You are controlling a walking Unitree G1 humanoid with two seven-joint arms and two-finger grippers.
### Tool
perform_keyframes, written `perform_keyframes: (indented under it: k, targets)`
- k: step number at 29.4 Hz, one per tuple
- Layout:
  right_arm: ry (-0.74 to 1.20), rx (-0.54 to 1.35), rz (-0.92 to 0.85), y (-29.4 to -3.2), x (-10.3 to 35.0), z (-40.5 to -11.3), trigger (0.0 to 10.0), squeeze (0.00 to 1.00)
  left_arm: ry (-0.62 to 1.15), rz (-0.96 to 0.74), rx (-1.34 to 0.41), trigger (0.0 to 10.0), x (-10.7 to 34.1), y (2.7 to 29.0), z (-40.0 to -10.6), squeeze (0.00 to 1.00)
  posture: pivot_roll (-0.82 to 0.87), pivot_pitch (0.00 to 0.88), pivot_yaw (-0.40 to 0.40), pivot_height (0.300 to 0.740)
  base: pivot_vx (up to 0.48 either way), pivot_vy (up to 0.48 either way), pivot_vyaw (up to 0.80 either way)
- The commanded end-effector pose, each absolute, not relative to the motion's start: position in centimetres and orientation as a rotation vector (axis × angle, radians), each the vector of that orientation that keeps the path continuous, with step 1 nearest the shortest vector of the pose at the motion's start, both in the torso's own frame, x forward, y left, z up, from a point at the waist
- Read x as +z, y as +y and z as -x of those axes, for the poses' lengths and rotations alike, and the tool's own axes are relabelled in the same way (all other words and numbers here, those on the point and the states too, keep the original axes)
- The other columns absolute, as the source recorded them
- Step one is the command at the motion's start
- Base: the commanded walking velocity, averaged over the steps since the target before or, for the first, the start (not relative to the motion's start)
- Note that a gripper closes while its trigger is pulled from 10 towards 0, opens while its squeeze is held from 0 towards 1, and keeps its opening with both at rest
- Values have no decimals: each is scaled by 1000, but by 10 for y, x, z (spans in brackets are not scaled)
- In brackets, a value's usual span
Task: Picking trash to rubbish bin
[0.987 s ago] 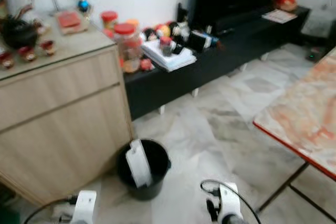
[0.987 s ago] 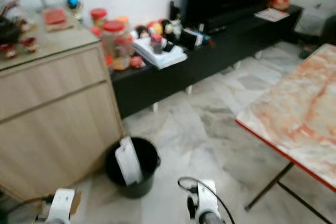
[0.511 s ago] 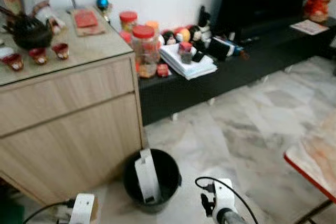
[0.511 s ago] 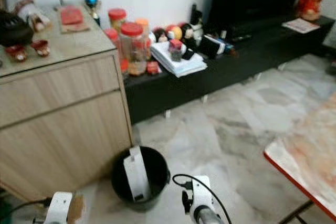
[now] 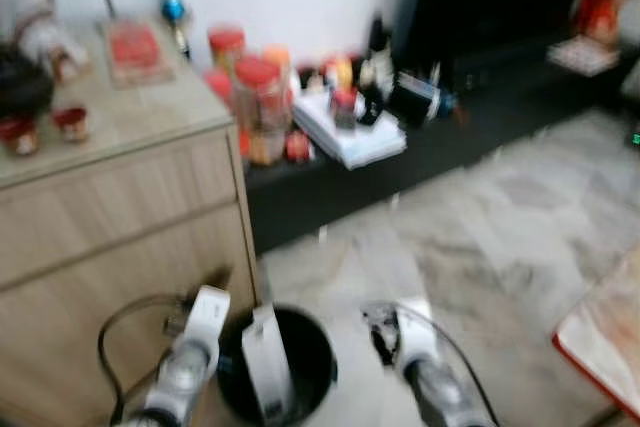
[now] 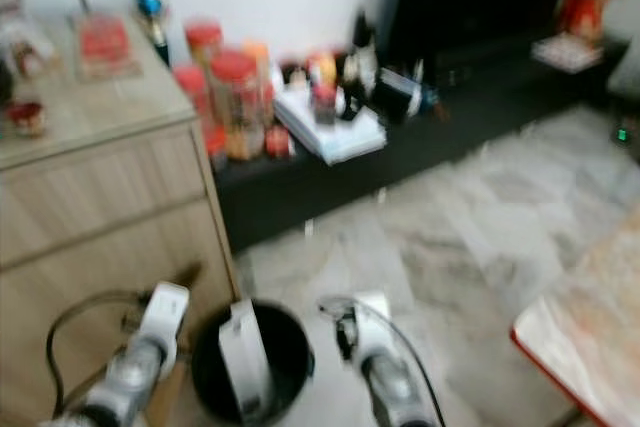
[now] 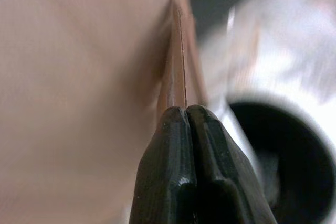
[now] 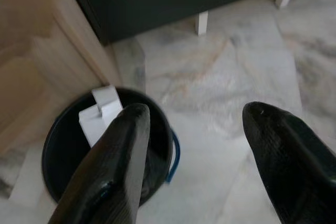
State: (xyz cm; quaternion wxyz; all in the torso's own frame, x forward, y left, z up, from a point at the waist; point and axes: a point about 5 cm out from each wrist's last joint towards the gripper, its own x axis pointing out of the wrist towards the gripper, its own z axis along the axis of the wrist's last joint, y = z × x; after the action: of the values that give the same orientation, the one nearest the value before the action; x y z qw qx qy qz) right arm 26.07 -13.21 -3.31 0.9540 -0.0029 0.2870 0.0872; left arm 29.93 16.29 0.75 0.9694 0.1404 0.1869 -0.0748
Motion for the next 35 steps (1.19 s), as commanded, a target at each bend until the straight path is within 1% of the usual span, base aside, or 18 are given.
perform_keyframes:
  k: [1, 2, 3, 5, 6, 8, 9, 14, 19, 21, 24, 28, 29, 31, 32, 35]
  targets:
    - [537, 169, 23, -138, -25, -270, 10000, 0, 279, -242, -240, 10000, 24, 141, -312, 0, -11, 36, -30, 740, 0, 0, 0]
    - [496, 192, 17, -133, -16, -279, 10000, 0, 237, -210, -287, 10000, 35, 130, -320, 0, -14, 34, -31, 740, 0, 0, 0]
    - [496, 192, 17, -133, -16, -279, 10000, 0, 237, -210, -287, 10000, 35, 130, -320, 0, -14, 34, -31, 740, 0, 0, 0]
    - [431, 258, 10, -120, -1, -293, 10000, 0, 207, -158, -374, 10000, 48, 113, -329, 0, -14, 34, -31, 740, 0, 0, 0]
    - [415, 279, 8, -116, 2, -296, 10000, 0, 206, -160, -401, 10000, 49, 109, -330, 0, -14, 34, -31, 740, 0, 0, 0]
    - [406, 291, 7, -114, 5, -298, 10000, 0, 206, -163, -418, 10000, 50, 107, -330, 0, -19, 32, -31, 740, 0, 0, 0]
    - [366, 328, 5, -106, 12, -303, 10000, 0, 207, -168, -441, 10000, 50, 103, -330, 0, -19, 32, -31, 740, 0, 0, 0]
    - [323, 361, -2, -99, 21, -308, 10000, 0, 222, -176, -434, 10000, 47, 105, -328, 0, -25, 27, -28, 740, 0, 0, 0]
    - [270, 399, -13, -91, 29, -312, 10000, 0, 272, -207, -393, 10000, 35, 118, -321, 0, -28, 21, -30, 740, 0, 0, 0]
    - [266, 409, -16, -90, 29, -311, 10000, 0, 302, -224, -372, 10000, 28, 127, -317, 0, -23, 19, -32, 740, 0, 0, 0]
    - [271, 411, -17, -90, 27, -310, 10000, 0, 319, -227, -356, 10000, 25, 131, -315, 0, -21, 16, -33, 740, 0, 0, 0]
    - [374, 356, -7, -102, 6, -295, 10000, 0, 432, -263, -202, 10000, 0, 159, -295, 0, -17, 0, -30, 740, 0, 0, 0]
    - [374, 356, -7, -102, 6, -295, 10000, 0, 432, -263, -202, 10000, 0, 159, -295, 0, -17, 0, -30, 740, 0, 0, 0]
    - [439, 327, -16, -109, -7, -285, 10000, 0, 501, -254, -139, 10000, -13, 170, -282, 0, -22, 0, -30, 740, 0, 0, 0]
    - [439, 327, -16, -109, -7, -285, 10000, 0, 501, -254, -139, 10000, -13, 170, -282, 0, -22, 0, -30, 740, 0, 0, 0]
    - [599, 237, -17, -129, -37, -256, 10000, 0, 651, -235, -33, 10000, -39, 193, -250, 0, -15, 0, -29, 740, 0, 0, 0]
